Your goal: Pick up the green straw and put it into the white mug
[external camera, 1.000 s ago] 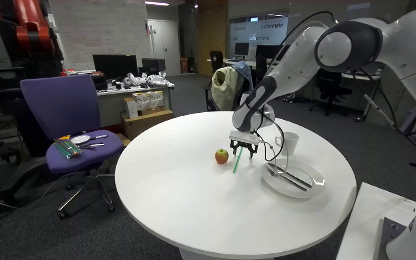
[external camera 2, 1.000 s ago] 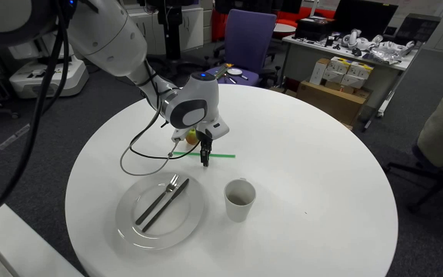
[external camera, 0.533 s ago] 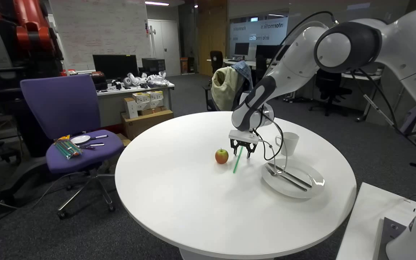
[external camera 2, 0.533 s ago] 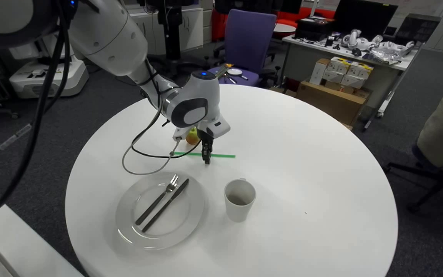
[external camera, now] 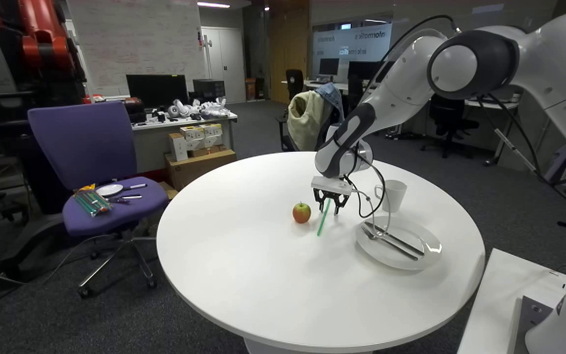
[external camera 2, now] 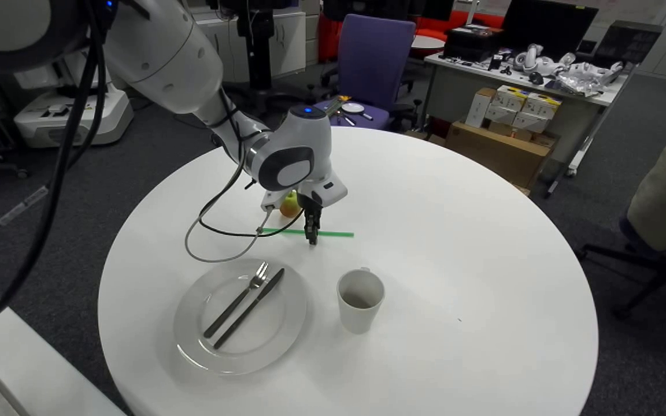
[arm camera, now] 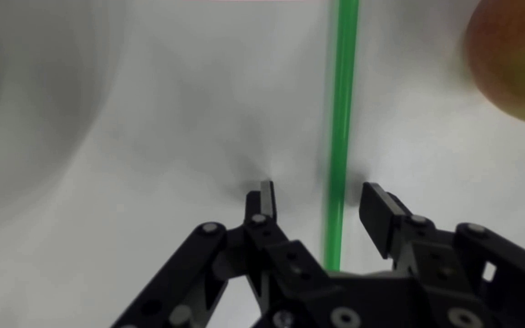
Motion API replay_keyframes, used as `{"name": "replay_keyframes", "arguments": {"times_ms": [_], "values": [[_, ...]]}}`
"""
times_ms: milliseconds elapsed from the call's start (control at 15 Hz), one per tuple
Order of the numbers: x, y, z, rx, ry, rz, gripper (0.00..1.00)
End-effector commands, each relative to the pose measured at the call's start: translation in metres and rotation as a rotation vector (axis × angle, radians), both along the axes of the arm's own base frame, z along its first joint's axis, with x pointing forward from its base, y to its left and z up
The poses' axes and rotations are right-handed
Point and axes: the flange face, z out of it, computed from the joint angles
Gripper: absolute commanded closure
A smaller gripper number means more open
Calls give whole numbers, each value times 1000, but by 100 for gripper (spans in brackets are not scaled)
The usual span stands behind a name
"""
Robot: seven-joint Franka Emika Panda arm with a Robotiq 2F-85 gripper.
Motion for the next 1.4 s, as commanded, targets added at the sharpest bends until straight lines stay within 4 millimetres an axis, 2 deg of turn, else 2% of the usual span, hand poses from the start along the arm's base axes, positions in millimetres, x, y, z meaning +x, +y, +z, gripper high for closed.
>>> {"name": "replay_keyframes", "arguments": {"times_ms": [0, 67, 200, 267, 333, 467, 667, 733, 1000, 1333], "values": [[5, -5, 3, 28, 4, 16, 56], [5, -5, 3, 29, 5, 16, 52], [5, -6, 3, 30, 7, 14, 54], [5, -6, 3, 31, 7, 14, 59], [5, -6, 3, 31, 7, 13, 75], [5, -7, 3, 32, 8, 11, 77], [5, -9, 3, 35, 11, 8, 87], [5, -9, 3, 36, 12, 7, 83], [6, -9, 3, 40, 11, 1, 80], [3, -16, 17, -8, -7, -1, 82]]}}
